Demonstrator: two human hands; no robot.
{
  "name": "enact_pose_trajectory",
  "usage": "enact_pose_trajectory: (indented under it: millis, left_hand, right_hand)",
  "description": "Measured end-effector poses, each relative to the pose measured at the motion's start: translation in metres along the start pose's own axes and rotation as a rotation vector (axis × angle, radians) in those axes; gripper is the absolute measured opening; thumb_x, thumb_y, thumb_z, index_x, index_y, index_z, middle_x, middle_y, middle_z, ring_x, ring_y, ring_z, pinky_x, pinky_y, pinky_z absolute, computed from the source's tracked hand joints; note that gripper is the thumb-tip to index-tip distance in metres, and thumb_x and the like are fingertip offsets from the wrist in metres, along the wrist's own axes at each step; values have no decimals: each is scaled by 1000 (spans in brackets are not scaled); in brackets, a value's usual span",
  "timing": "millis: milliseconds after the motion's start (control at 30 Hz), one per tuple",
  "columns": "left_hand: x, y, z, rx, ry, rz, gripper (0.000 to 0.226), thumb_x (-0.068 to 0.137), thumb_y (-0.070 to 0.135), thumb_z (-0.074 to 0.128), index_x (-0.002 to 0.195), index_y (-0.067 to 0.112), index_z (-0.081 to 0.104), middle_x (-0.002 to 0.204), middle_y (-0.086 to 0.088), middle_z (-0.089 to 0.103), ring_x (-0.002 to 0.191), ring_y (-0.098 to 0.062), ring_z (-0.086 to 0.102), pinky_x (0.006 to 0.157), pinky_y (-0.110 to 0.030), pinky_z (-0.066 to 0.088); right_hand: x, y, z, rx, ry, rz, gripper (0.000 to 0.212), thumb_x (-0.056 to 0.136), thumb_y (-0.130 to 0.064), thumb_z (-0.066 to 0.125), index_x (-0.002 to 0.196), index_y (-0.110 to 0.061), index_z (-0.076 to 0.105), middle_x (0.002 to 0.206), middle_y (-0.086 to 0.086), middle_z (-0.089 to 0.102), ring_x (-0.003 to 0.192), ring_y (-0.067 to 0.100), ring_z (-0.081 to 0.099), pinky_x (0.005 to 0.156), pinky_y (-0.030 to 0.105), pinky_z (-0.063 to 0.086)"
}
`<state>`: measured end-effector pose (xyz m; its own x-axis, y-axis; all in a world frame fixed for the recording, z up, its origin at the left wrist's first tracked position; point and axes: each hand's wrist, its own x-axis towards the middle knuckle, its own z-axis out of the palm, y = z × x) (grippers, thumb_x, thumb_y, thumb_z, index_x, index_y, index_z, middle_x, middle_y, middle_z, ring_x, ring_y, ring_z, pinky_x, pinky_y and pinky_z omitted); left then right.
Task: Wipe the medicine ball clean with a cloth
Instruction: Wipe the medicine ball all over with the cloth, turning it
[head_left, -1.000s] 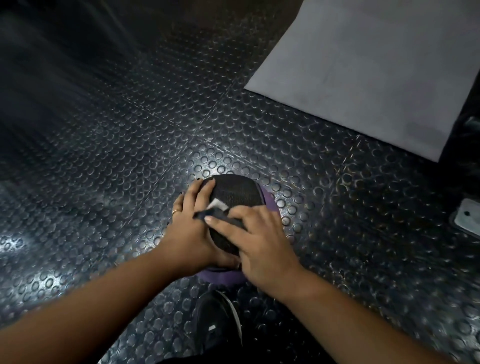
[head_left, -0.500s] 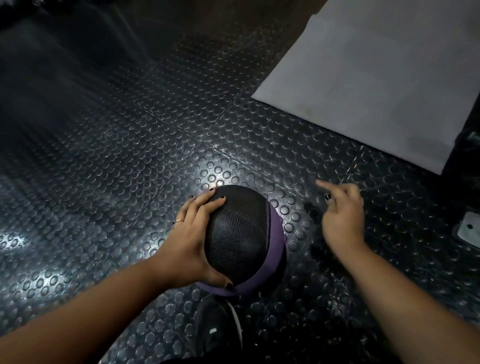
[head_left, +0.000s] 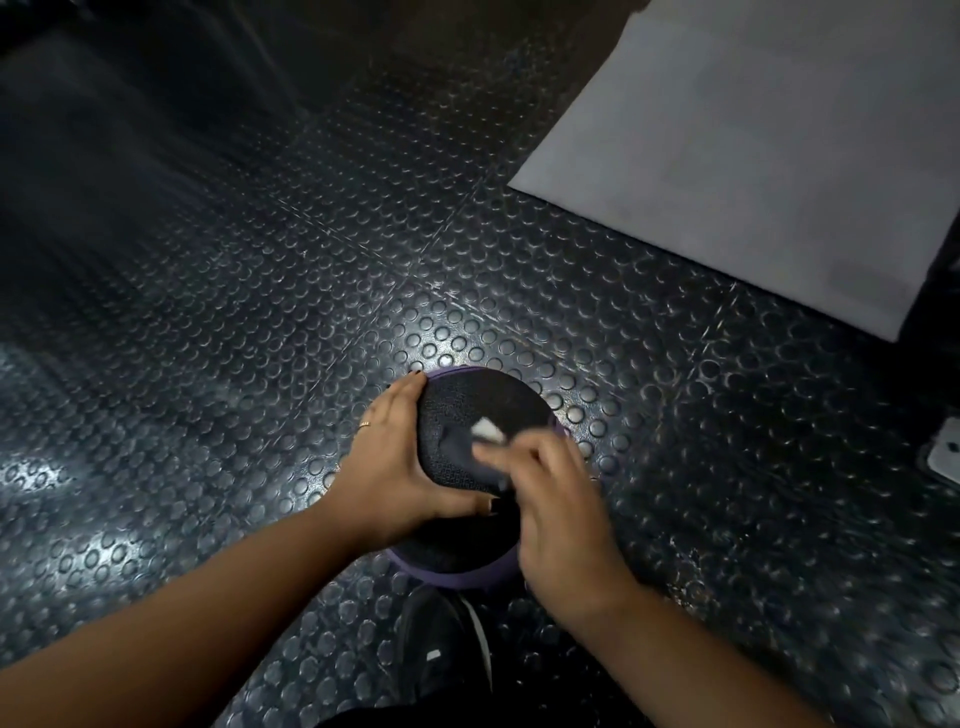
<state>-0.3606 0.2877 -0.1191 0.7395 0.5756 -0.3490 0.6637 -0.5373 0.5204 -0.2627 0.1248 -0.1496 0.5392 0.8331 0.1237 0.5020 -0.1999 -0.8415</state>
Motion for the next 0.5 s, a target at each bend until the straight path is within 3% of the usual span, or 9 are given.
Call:
enact_pose_trajectory:
  millis: [67, 133, 200, 267, 333, 400, 500]
  left_hand:
    - [4, 0, -2, 1, -8, 8, 147, 36, 80, 74, 156, 19, 16, 159, 6, 21, 145, -12, 21, 122, -35, 21]
    - [4, -5, -4, 0, -20, 21, 148, 34, 81, 76, 156, 22, 17, 159, 9, 20, 145, -11, 20, 122, -38, 21]
    - [2, -10, -5, 12, -42, 43, 150, 32, 85, 77, 156, 25, 17, 158, 12, 18, 144, -9, 19, 122, -38, 21]
    - [-2, -15, -5, 18, -57, 67, 150, 33, 85, 77, 156, 25, 17, 158, 14, 17, 145, -8, 18, 123, -40, 21]
    - [-3, -16, -5, 0, -55, 72, 147, 34, 79, 81, 155, 26, 18, 157, 14, 18, 145, -9, 19, 123, -40, 22]
    - [0, -19, -7, -22, -43, 66, 143, 36, 74, 82, 155, 27, 19, 156, 14, 20, 143, -7, 21, 121, -36, 24]
    - [5, -29, -13, -76, -72, 53, 138, 37, 68, 85, 154, 33, 20, 151, 16, 25, 140, -9, 27, 118, -38, 29]
  right_hand:
    - [-25, 5, -11, 109, 9, -24, 50, 80, -8, 34, 119, -22, 63, 108, -8, 49, 100, 13, 49, 85, 30, 45]
    - [-15, 15, -21, 158, 124, -7, 48, 82, -5, 35, 115, -22, 65, 105, -8, 48, 100, 13, 50, 86, 24, 44]
    - [20, 31, -24, 124, 281, 124, 45, 89, 4, 40, 119, -19, 64, 106, -5, 46, 99, 8, 49, 87, 10, 38]
    - [60, 52, -17, 106, 312, 292, 46, 91, 10, 45, 126, -15, 60, 107, -1, 43, 98, 7, 48, 85, 0, 32]
    - [81, 62, -1, 114, 228, 359, 51, 89, 14, 43, 126, -15, 61, 105, -1, 42, 98, 16, 47, 84, 5, 33]
    - [77, 52, 14, 34, 174, 296, 56, 83, 18, 41, 120, -16, 66, 103, -2, 43, 99, 18, 43, 85, 20, 36]
    - [39, 25, 18, 33, 219, 170, 56, 79, 14, 40, 118, -16, 65, 106, -2, 45, 102, 18, 46, 88, 26, 43]
